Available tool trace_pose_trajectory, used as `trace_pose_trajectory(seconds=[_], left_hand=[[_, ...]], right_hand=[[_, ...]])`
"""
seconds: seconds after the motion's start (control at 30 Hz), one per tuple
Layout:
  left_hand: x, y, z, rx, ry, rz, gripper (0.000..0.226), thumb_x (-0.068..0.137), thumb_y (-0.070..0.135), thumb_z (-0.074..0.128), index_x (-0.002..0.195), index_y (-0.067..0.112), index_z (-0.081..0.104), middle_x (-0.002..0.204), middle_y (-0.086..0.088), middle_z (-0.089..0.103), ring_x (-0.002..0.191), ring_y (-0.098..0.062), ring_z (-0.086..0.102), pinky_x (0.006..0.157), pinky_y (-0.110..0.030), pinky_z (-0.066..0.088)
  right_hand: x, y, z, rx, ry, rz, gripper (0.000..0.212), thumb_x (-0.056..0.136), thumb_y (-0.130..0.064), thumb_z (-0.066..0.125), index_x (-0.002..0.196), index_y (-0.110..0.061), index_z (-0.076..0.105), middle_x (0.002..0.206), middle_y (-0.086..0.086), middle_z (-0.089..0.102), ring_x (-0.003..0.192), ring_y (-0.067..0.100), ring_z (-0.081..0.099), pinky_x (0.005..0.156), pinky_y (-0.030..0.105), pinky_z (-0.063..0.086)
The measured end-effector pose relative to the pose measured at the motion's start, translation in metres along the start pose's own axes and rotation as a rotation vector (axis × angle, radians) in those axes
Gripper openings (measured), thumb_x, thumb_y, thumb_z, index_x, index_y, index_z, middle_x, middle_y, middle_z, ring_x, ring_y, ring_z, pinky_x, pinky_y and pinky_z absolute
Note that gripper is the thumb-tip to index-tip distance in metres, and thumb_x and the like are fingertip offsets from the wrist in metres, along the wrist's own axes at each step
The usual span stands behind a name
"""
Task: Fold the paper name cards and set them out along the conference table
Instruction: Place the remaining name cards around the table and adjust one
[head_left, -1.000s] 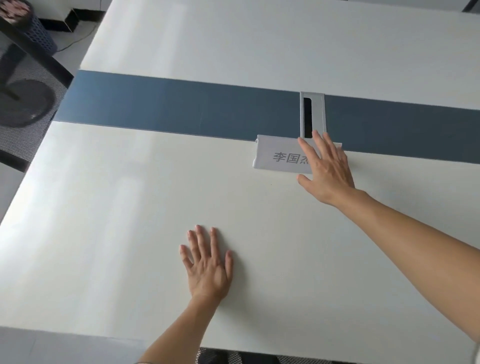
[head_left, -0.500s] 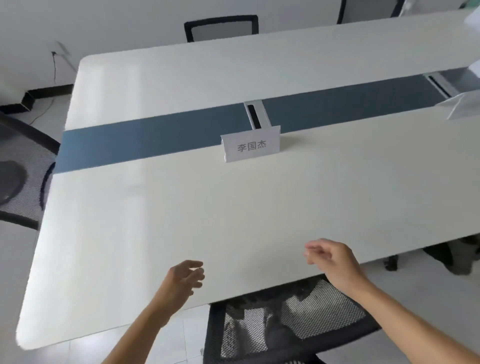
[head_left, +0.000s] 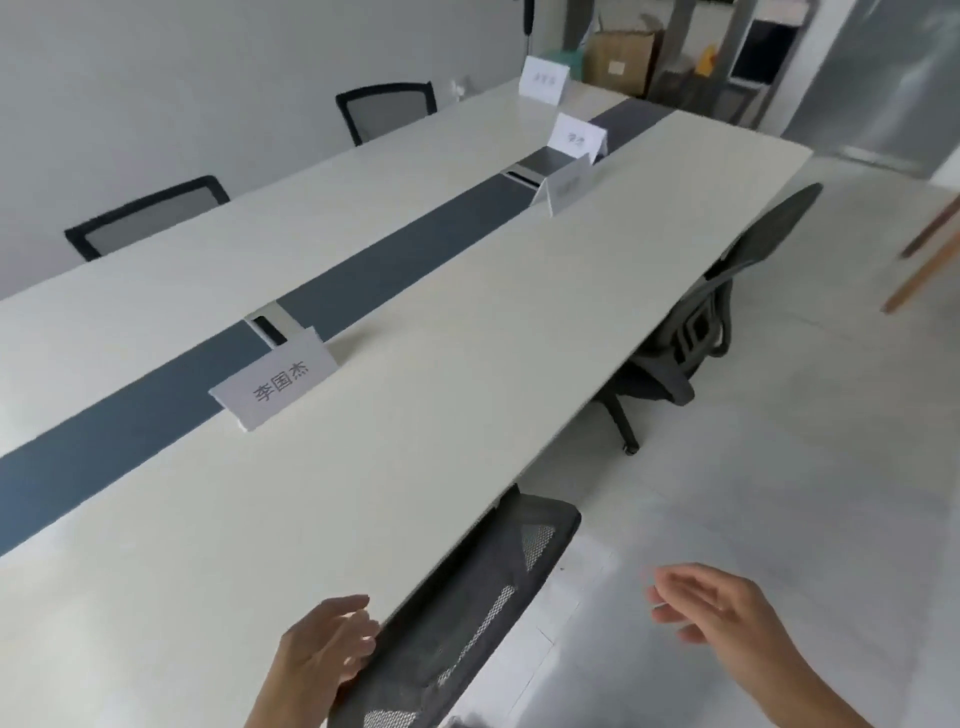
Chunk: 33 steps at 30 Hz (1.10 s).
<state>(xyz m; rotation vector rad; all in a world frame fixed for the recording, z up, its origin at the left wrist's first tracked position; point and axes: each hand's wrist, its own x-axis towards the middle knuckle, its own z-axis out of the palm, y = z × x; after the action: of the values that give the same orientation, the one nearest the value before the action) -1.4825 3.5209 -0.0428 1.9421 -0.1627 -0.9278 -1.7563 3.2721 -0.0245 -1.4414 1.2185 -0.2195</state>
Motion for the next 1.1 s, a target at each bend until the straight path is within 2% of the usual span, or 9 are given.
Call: trace_pose_trajectory(seconds=[0.2,0.37,0.47,0.57,0.67,0.83,1.0,1.1], left_hand=[[0.009,0.076,0.089,0.084,-0.105,0.188,0.015,0.092,0.006,0.056,0.097,0.01,0.069,0.084,-0.011,0.076,0.085,-0.031,0.069,0.069,-0.036,0.05],[-0.004,0.117,0.214,0.138,-0.221,0.264,0.017,0.093,0.009,0.055,0.099,0.016,0.07,0.086,-0.007,0.077,0.087,-0.025,0.072,0.075,-0.04,0.053],[-0.009,0.133,0.282,0.223,-0.374,0.232,0.017,0.093,0.011,0.056,0.103,0.017,0.069,0.091,-0.01,0.077,0.088,-0.025,0.072,0.082,-0.045,0.054],[-0.003,0.161,0.333,0.321,-0.563,0.162,0.018,0.092,0.012,0.058,0.107,0.014,0.068,0.095,-0.012,0.076,0.089,-0.026,0.071,0.08,-0.038,0.053],[0.023,0.193,0.375,0.364,-0.534,0.212,0.017,0.091,0.018,0.062,0.106,0.017,0.068,0.092,-0.006,0.077,0.087,-0.021,0.073,0.079,-0.039,0.055],[0.078,0.249,0.462,0.304,-0.447,0.281,0.017,0.092,0.005,0.054,0.098,0.01,0.069,0.091,-0.017,0.075,0.086,-0.031,0.07,0.077,-0.046,0.053],[0.127,0.329,0.571,0.301,-0.524,0.252,0.016,0.093,0.004,0.054,0.099,0.008,0.069,0.085,-0.014,0.076,0.085,-0.032,0.07,0.072,-0.041,0.052],[0.154,0.387,0.638,0.347,-0.601,0.286,0.018,0.095,0.009,0.052,0.103,0.011,0.068,0.087,-0.01,0.077,0.089,-0.029,0.07,0.077,-0.041,0.054]], right_hand=[[-0.028,0.036,-0.106,0.13,0.204,0.045,0.011,0.089,-0.018,0.063,0.088,-0.017,0.075,0.083,-0.002,0.078,0.074,0.012,0.074,0.07,0.033,0.052],[-0.041,0.083,-0.215,0.237,0.377,0.124,0.013,0.088,-0.007,0.064,0.087,-0.013,0.076,0.081,0.001,0.078,0.07,0.014,0.074,0.068,0.037,0.052],[-0.039,0.104,-0.267,0.288,0.444,0.181,0.013,0.088,-0.005,0.064,0.089,-0.012,0.075,0.08,0.001,0.078,0.069,0.014,0.074,0.067,0.037,0.052],[-0.028,0.112,-0.315,0.313,0.495,0.195,0.014,0.088,-0.003,0.063,0.09,-0.011,0.075,0.08,0.002,0.078,0.071,0.017,0.075,0.069,0.039,0.053],[-0.004,0.116,-0.361,0.341,0.56,0.198,0.015,0.088,-0.002,0.062,0.091,-0.01,0.075,0.08,0.003,0.078,0.073,0.018,0.075,0.067,0.038,0.052],[0.059,0.108,-0.428,0.392,0.635,0.205,0.014,0.088,-0.005,0.063,0.092,-0.012,0.075,0.083,0.002,0.079,0.076,0.017,0.075,0.069,0.039,0.052],[0.126,0.074,-0.501,0.436,0.664,0.235,0.014,0.088,-0.007,0.063,0.095,-0.013,0.075,0.084,0.001,0.079,0.076,0.016,0.075,0.072,0.04,0.053],[0.162,0.05,-0.547,0.453,0.7,0.204,0.015,0.088,-0.006,0.063,0.096,-0.013,0.074,0.088,0.005,0.078,0.074,0.014,0.074,0.073,0.04,0.052]])
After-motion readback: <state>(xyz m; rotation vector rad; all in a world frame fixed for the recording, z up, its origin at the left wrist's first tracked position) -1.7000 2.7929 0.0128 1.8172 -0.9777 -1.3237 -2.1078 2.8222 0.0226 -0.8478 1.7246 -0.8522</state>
